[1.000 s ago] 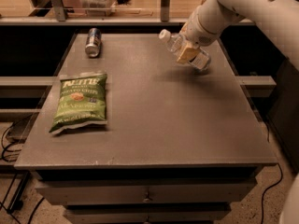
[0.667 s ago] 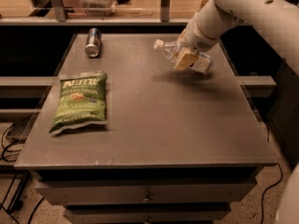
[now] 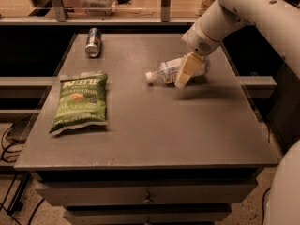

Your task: Knock blue plastic bottle over

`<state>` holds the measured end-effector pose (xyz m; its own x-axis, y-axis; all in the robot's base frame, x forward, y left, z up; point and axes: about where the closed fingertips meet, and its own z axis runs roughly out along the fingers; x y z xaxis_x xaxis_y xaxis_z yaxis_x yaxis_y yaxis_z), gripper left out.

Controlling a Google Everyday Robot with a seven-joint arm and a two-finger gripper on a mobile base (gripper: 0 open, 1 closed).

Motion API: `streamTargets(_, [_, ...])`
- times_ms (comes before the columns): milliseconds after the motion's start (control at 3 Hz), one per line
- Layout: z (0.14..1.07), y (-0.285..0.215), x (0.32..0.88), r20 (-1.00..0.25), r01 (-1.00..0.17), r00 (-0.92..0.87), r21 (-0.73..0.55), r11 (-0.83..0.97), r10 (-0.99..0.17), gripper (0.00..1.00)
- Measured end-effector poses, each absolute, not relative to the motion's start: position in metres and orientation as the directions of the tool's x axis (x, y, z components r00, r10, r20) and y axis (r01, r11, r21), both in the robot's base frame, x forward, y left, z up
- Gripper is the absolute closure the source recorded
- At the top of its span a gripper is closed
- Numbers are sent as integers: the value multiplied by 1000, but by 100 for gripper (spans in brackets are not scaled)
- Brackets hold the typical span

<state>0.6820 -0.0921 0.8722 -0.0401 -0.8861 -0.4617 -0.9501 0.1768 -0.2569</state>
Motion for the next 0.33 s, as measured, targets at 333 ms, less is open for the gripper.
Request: streamTargets(333, [872, -92, 682, -460, -950, -39, -258, 176, -887, 0])
